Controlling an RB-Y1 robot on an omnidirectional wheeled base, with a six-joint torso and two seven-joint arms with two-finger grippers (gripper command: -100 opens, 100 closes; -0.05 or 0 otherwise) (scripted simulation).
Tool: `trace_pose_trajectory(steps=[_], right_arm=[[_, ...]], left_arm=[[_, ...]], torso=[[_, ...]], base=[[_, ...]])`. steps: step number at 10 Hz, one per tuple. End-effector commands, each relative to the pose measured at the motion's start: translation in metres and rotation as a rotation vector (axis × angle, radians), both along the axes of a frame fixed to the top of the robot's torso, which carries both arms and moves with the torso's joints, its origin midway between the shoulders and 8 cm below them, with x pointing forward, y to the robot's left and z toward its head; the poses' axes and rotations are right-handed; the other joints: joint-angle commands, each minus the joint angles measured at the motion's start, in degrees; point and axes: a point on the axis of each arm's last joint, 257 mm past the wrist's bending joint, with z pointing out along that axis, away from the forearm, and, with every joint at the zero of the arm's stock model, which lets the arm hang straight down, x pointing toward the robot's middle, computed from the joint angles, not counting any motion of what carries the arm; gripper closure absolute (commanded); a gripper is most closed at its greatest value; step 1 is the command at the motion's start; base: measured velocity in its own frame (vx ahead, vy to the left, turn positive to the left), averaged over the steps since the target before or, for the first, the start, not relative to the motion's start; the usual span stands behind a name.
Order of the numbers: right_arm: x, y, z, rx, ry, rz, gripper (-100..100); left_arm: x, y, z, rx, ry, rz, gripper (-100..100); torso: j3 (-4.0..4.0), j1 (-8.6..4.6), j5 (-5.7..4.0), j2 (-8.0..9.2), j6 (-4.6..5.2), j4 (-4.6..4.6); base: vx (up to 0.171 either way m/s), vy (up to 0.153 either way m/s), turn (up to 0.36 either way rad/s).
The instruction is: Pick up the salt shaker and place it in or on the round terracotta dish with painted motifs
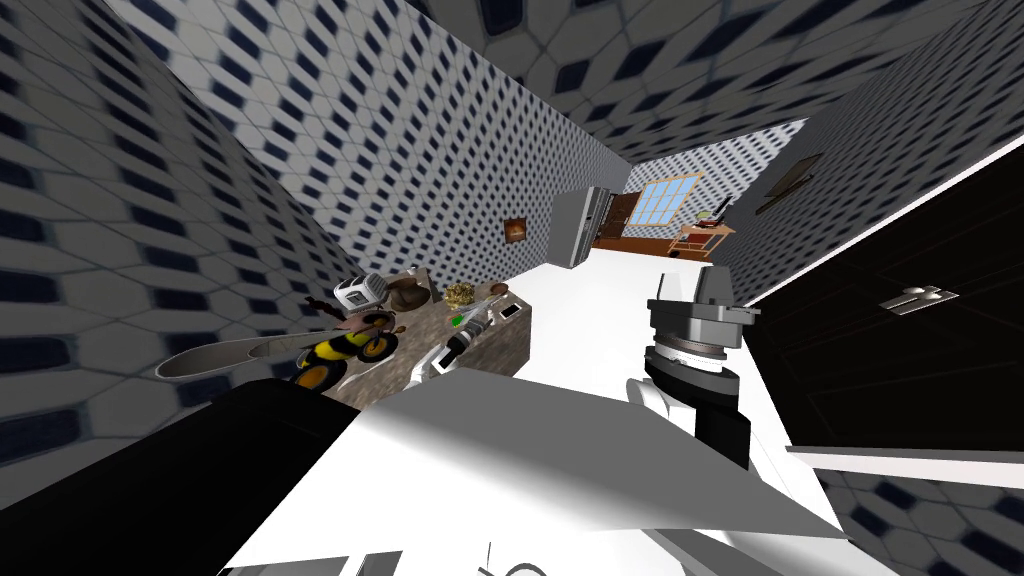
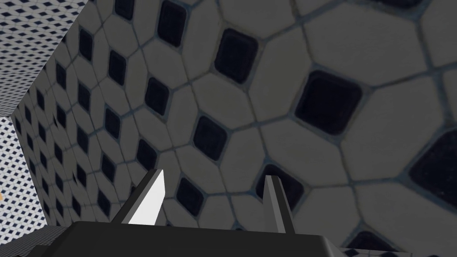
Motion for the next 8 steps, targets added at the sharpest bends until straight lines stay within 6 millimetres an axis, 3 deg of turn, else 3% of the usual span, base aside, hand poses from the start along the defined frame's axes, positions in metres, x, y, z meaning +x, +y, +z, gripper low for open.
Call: trace_pose_trajectory(steps=[1,2,6,8], right_arm=[[0.000,0.000,0.000,0.000,0.000,0.000,0],[0.000,0.000,0.000,0.000,0.000,0.000,0],[0.000,0.000,0.000,0.000,0.000,0.000,0],[0.000,0.000,0.000,0.000,0.000,0.000,0]], left_arm=[[0.000,0.000,0.000,0.000,0.000,0.000,-100],[0.000,0.000,0.000,0.000,0.000,0.000,100],[0.000,0.000,0.000,0.000,0.000,0.000,100],[-0.010,0.009,-0.004,0.008,0.010,0.002,-100]], torso=[[0.00,0.00,0.00,0.00,0.00,0.00],[0.07,0.04,0.01,0.11,0.00,0.03],[0.12,0.06,0.02,0.19,0.00,0.05],[0.12,0.06,0.02,0.20,0.00,0.05]], base=[[0.008,-0.003,0.000],[0.000,0.000,0.000],[0.000,0.000,0.000],[-0.048,-0.017,0.080]])
